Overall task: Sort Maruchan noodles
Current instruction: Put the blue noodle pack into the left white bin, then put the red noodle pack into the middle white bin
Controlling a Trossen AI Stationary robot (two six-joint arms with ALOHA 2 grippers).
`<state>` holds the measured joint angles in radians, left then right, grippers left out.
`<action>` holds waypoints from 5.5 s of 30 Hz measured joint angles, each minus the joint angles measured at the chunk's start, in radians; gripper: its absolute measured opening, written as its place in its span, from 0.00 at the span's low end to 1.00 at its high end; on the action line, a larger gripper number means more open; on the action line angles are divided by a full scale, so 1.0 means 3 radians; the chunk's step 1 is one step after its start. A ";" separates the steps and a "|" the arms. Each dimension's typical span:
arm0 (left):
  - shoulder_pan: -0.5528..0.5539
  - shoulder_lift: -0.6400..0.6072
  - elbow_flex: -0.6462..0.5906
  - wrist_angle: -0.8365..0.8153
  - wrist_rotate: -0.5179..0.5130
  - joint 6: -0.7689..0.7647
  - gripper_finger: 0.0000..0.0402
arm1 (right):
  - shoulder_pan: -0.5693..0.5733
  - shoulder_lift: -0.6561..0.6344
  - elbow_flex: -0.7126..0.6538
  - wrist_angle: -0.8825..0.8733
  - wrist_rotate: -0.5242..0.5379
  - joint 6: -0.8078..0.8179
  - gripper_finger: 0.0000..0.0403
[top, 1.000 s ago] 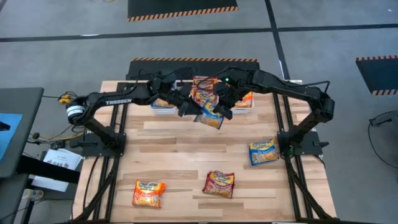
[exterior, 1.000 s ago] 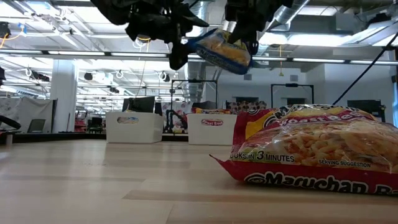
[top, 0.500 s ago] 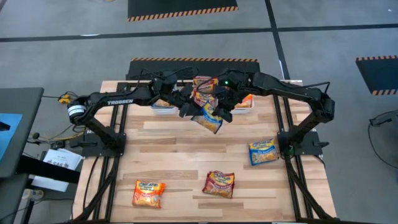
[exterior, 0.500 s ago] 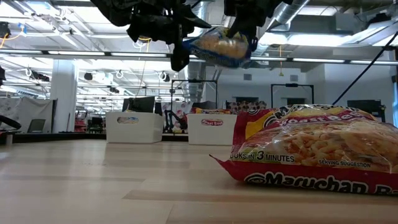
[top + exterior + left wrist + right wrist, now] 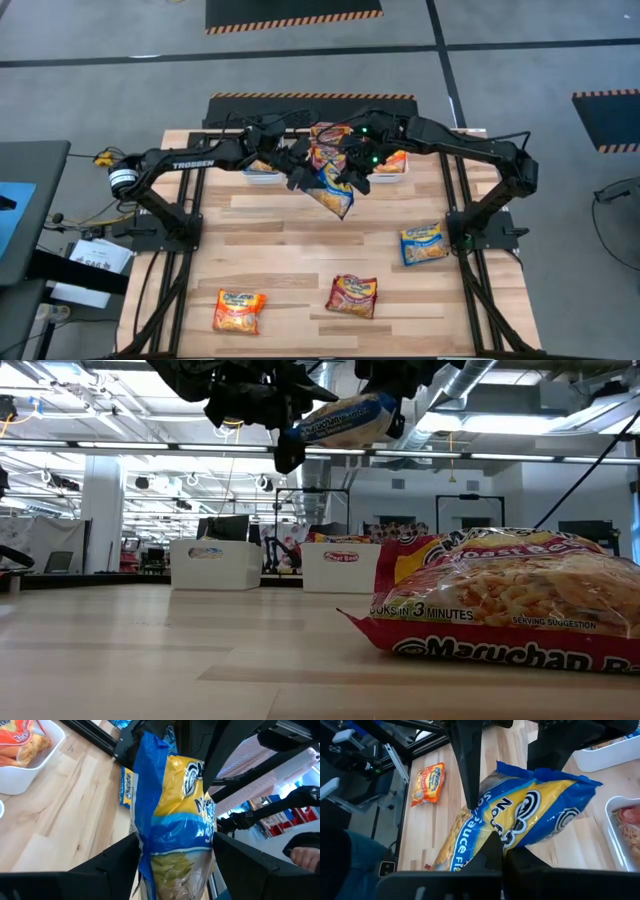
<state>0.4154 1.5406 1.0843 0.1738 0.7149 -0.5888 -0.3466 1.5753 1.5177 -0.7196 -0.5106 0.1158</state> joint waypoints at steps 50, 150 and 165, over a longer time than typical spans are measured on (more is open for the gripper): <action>0.0479 -0.0214 0.0000 -0.0085 0.0105 -0.0011 0.21 | -0.0621 -0.0210 0.0545 -0.0127 0.0066 -0.0203 0.47; 0.1357 -0.1303 -0.2569 0.0622 -0.1510 0.0043 0.54 | -0.0963 -0.0216 0.0781 -0.0294 0.0062 -0.0299 0.45; 0.1533 -0.2262 -0.2567 0.0357 -0.1266 -0.0086 0.54 | -0.0963 -0.0216 0.0781 -0.0293 0.0061 -0.0297 0.45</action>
<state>0.8753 0.8619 0.3141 0.2810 0.3352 -0.6147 -0.6353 1.5105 1.7519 -0.8074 -0.4923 0.0266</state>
